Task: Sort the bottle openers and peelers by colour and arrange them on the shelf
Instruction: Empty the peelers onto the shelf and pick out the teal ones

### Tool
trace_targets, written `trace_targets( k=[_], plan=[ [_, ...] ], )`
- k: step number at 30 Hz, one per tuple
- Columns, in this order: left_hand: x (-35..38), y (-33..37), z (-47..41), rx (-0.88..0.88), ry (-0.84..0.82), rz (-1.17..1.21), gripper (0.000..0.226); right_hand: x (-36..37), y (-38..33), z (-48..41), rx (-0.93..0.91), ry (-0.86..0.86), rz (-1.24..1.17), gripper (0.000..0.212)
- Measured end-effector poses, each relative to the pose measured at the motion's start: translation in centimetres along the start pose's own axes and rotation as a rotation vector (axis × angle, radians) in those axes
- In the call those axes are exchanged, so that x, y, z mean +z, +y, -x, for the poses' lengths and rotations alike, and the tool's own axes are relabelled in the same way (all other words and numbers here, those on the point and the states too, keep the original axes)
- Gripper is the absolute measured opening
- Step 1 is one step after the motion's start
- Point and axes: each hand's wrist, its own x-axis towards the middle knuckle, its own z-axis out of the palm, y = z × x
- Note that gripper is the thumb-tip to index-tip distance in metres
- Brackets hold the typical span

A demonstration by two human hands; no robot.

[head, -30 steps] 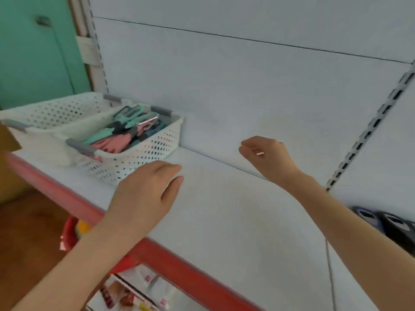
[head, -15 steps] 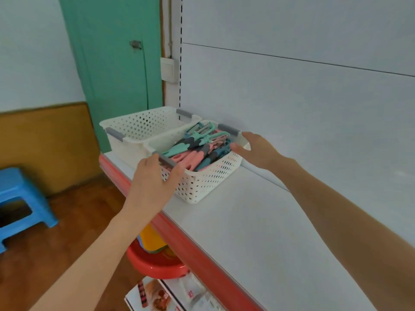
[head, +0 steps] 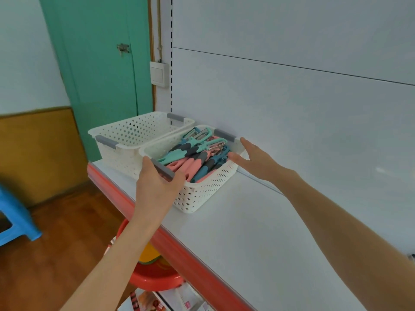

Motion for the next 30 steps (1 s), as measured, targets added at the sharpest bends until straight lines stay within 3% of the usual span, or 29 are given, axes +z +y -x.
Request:
trace_targets(
  k=[8,13,20,25,30],
  plan=[
    [1.3,0.4,2.2,0.197,-0.011,0.083,0.077,-0.7,1.5,2.7,0.027,0.028,-0.092,0.075],
    [1.9,0.2,2.8,0.266,-0.001,0.076,0.079,0.0,-0.9,4.3,-0.085,0.345,-0.123,0.066],
    [2.5,-0.1,4.1,0.366,-0.005,0.033,0.088,4.0,-2.9,3.7,-0.205,0.248,0.041,0.063],
    [3.0,-0.4,5.0,0.425,0.004,-0.029,0.094,4.7,-1.8,4.5,-0.201,0.275,-0.044,0.062],
    [2.4,-1.1,4.5,0.562,0.099,-0.083,0.085,4.9,-1.4,5.1,-0.174,0.298,-0.078,0.067]
  ],
)
